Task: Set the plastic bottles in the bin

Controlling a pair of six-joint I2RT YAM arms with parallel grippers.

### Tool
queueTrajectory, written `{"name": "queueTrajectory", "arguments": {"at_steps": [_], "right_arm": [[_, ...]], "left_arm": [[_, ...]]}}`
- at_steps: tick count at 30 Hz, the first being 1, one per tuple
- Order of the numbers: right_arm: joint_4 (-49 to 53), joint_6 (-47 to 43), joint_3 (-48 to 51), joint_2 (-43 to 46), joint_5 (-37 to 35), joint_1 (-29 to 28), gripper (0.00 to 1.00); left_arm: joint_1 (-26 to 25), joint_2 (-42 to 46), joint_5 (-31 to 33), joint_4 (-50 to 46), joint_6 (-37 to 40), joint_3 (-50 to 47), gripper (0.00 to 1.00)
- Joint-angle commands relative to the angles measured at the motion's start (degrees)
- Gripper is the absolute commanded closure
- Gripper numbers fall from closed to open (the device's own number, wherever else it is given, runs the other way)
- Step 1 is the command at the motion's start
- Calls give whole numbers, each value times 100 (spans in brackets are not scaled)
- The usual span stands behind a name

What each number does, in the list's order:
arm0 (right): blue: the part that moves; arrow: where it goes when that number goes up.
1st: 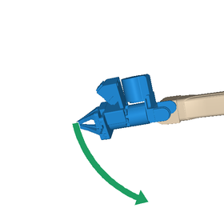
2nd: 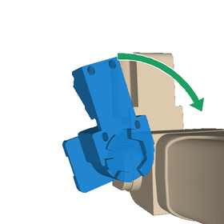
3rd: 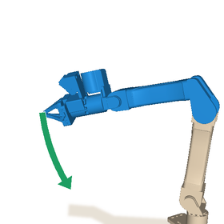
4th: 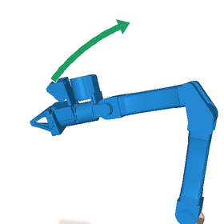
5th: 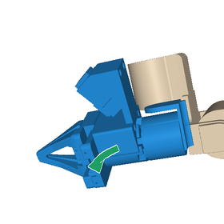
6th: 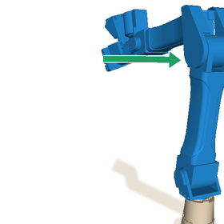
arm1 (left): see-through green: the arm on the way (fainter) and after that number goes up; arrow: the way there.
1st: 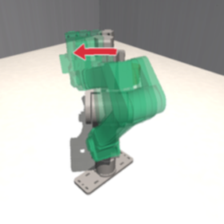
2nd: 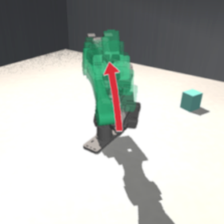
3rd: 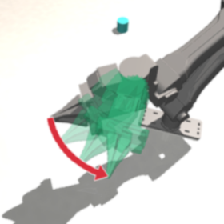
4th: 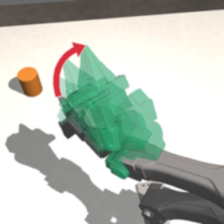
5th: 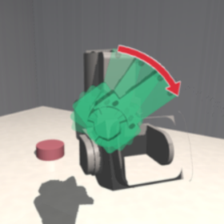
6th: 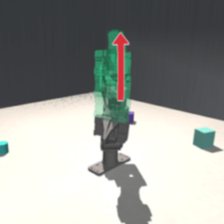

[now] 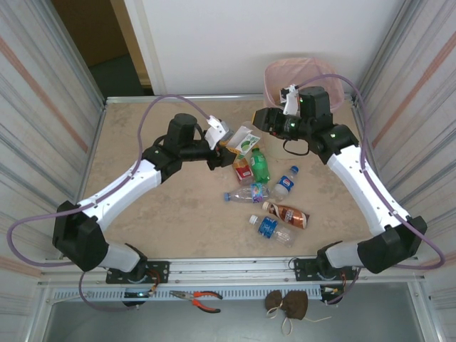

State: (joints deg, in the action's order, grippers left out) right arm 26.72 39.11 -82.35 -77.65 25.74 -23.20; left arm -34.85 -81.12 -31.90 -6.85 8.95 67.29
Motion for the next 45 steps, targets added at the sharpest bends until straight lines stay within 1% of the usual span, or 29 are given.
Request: {"name": "queueTrajectory", "arguments": {"at_steps": [1, 4, 6, 8, 11, 13, 21, 24, 27, 30, 31, 33, 36, 39, 42, 45], "right_arm": [[-150, 105, -1, -49, 82, -62, 59], [-150, 80, -9, -37, 17, -71, 64], [-143, 61, -37, -31, -40, -71, 66], [-116, -4, -98, -9, -113, -71, 66], [2, -150, -290, -26, -223, -1, 67], [41, -216, -435, -45, -236, 113, 67], [209, -614, -1367, -280, -259, 909, 68], [213, -865, -1790, -402, -530, 1223, 69], [122, -1203, -2128, -541, -950, 1465, 71], [-187, -1656, -2294, -720, -1272, 1669, 73], [-368, -1815, -2288, -798, -1275, 1741, 75], [-722, -2180, -2253, -970, -1120, 1854, 78], [-1471, -2817, -1979, -1143, -972, 1876, 81], [-2037, -3267, -1808, -1336, -864, 1880, 82], [-2542, -3826, -1648, -1558, -508, 1872, 81], [-3148, -4510, -1268, -1707, -77, 1860, 81]], "left_arm": [[31, -20, -161, 266, -72, 180, 64], [27, -33, -141, 271, -71, 178, 62], [31, -10, -141, 301, -102, 171, 56], [30, 22, -141, 342, -143, 170, 47], [49, 97, -128, 383, -176, 140, 38], [75, 169, -123, 391, -207, 106, 36], [182, 523, -62, 405, -262, -109, 33], [198, 621, -36, 379, -249, -170, 33], [207, 695, -1, 338, -244, -205, 33], [228, 759, 33, 290, -218, -230, 33], [233, 769, 43, 290, -210, -246, 33], [255, 796, 46, 278, -210, -259, 33], [261, 828, 83, 256, -218, -282, 33], [268, 886, 143, 238, -220, -321, 33], [286, 929, 175, 221, -223, -353, 33], [312, 972, 219, 177, -219, -375, 33]]}}
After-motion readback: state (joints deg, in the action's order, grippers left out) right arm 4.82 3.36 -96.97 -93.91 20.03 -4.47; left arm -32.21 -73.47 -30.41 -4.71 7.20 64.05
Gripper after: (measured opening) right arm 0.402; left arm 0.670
